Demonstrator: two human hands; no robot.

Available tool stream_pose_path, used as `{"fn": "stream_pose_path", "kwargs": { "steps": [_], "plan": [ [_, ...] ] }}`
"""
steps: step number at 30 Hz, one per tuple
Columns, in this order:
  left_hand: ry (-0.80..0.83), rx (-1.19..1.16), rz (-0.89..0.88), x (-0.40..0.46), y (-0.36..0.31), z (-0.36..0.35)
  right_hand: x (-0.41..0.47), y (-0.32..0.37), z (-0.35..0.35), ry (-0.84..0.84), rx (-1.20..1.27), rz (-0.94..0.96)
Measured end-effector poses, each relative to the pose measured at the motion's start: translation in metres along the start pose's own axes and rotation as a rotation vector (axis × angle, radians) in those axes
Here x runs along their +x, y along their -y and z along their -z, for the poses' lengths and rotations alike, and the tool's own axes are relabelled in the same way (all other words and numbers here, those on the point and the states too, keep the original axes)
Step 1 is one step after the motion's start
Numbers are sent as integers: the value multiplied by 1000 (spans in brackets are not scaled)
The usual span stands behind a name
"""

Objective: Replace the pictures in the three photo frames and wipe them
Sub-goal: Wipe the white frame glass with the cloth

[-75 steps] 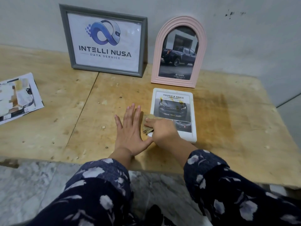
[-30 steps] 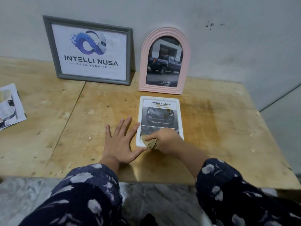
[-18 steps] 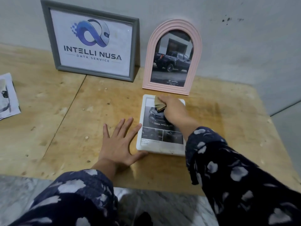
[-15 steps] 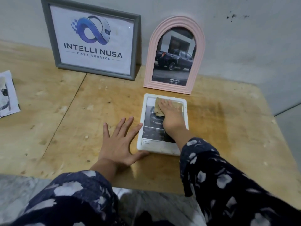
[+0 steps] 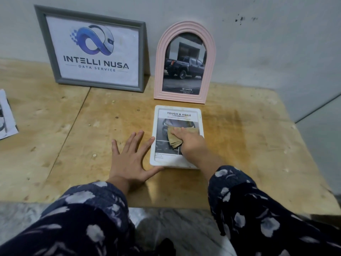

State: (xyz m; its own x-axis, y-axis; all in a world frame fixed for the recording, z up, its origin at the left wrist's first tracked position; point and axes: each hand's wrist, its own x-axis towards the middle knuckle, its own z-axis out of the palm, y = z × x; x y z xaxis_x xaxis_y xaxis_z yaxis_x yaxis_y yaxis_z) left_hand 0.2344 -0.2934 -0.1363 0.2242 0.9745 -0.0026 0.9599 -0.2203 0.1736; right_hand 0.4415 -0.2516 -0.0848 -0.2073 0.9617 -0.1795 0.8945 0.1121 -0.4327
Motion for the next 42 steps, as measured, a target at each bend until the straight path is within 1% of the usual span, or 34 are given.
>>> {"fn": "stream_pose_path", "kwargs": {
  "steps": [3,8,11,12,13,14,15,16,17,19,20,21,22,24,25,26,28,31,34,38,42],
  "plan": [
    [-8,9,0,-2,-1,0,-21,1,-5,20,-47,8],
    [-20,9,1,-1,-2,0,-45,1,-14,-2,-86,62],
    [-9,6,1,-1,-2,0,-47,-2,-2,82,-41,20],
    [-4,11,-1,-1,-1,0,-43,-4,4,140,1,-22],
    [-2,17,-5,-1,-1,1,-35,-7,12,165,129,-82],
    [-6,17,-8,-2,-1,0,-26,-9,20,149,314,-151],
    [-10,17,-11,-2,0,1,-16,-10,28,84,470,-208],
    [-12,18,-12,-1,0,1,-5,-11,38,-12,557,-252],
    [-12,22,-14,-2,-1,1,5,-10,47,-115,549,-255],
    [-9,24,-27,-1,-1,0,22,-5,59,-264,379,-198],
    [-14,23,-33,-2,-1,0,29,-3,61,-301,306,-170],
    [-17,23,-37,-1,0,-1,34,-1,59,-288,268,-134],
    [-16,25,-37,-1,0,-1,38,-2,53,-238,197,-76],
    [-7,30,-35,-1,1,-2,41,-6,34,-56,-100,56],
    [-7,26,-32,-1,1,-2,42,-10,25,42,-235,90],
    [-6,19,-31,0,0,-1,43,-14,21,91,-332,98],
    [1,7,-23,0,0,-1,45,-21,20,87,-413,50],
    [4,12,-20,-1,-1,-1,43,-21,24,12,-585,-14],
    [1,10,-11,-2,-1,0,40,-10,21,13,-615,-89],
    [5,-1,-3,-1,0,1,36,5,12,9,-538,-214],
    [-1,-4,-2,-2,0,0,21,15,12,15,-581,-227]
  ]
}}
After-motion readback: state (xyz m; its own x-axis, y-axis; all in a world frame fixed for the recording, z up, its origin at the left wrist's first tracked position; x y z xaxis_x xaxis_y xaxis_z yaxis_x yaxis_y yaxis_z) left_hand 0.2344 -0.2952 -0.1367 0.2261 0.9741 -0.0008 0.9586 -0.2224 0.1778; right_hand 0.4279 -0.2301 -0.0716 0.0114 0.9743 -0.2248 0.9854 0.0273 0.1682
